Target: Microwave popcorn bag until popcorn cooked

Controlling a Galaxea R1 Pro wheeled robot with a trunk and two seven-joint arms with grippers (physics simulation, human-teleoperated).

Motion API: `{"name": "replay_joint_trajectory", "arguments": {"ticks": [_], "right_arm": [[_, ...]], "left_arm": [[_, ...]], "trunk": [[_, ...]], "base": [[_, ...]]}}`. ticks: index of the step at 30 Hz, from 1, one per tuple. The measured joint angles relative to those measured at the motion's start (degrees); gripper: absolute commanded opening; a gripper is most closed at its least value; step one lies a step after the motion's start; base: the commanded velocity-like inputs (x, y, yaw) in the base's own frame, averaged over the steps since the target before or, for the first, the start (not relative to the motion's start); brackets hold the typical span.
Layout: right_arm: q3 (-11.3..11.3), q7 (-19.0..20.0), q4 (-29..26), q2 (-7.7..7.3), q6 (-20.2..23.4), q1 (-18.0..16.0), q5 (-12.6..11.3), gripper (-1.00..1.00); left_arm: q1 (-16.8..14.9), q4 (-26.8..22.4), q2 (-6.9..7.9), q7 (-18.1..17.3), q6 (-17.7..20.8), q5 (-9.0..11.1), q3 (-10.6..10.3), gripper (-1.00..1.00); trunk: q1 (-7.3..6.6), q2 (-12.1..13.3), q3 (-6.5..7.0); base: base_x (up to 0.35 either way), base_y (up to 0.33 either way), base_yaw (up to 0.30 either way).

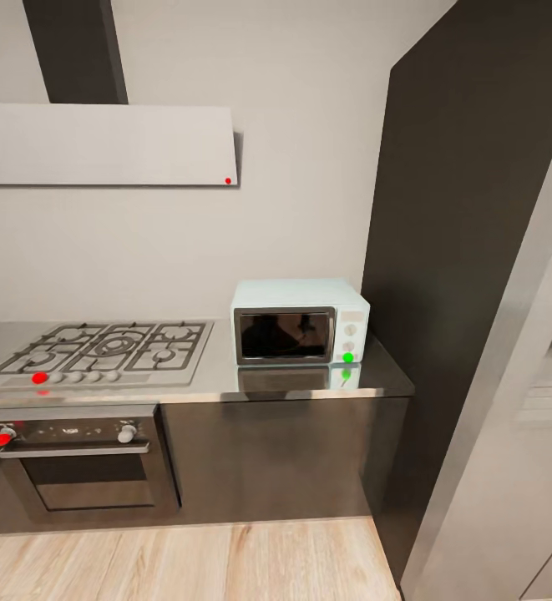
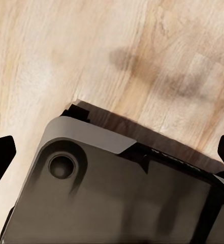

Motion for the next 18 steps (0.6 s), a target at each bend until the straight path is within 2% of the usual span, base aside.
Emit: {"name": "replay_joint_trajectory", "arguments": {"ticks": [8, 9, 10, 12, 13, 15, 18], "right_arm": [[-0.07, -0.10, 0.03, -0.09, -1.70, 0.05, -0.01, -1.00], [-16.19, -10.52, -0.69, 2.91, -3.78, 0.37, 10.88, -1.00], [-17.83, -11.24, -0.07, 4.00, -3.71, 0.40, 17.23, -1.00], [-18.09, -11.16, -0.11, 3.75, -3.76, 0.39, 18.46, -1.00], [-18.39, -11.33, -0.17, 3.51, -3.95, 0.39, 17.94, -1.00], [-18.66, -11.31, -0.27, 3.21, -4.37, 0.39, 15.25, -1.00], [-18.47, -11.19, -0.28, 2.80, -4.48, 0.39, 14.54, -1.00]], "left_arm": [[0.10, 0.01, 0.15, 0.10, -0.38, -0.05, -0.01, 1.00], [0.77, -0.32, 0.94, 3.35, -0.87, -0.64, -2.98, 1.00], [0.79, -0.34, 1.00, 3.45, -0.88, -0.75, -3.16, 1.00], [0.79, -0.34, 1.01, 3.44, -0.87, -0.77, -3.17, 1.00], [0.79, -0.34, 1.01, 3.45, -0.87, -0.81, -3.17, 1.00], [0.79, -0.34, 1.01, 3.45, -0.87, -0.84, -3.17, 1.00], [0.79, -0.34, 0.98, 3.46, -0.87, -0.84, -3.17, 1.00]], "trunk": [[0.00, 0.00, 0.00], [0.00, 0.00, 0.00], [0.00, 0.00, 0.00], [0.00, 0.00, 0.00], [0.00, 0.00, 0.00], [0.00, 0.00, 0.00], [0.00, 0.00, 0.00]], "base": [[0.000, 0.000, 0.000], [0.000, 0.000, 0.000], [0.000, 0.000, 0.000], [0.000, 0.000, 0.000], [0.000, 0.000, 0.000], [0.000, 0.000, 0.000], [0.000, 0.000, 0.000]]}}
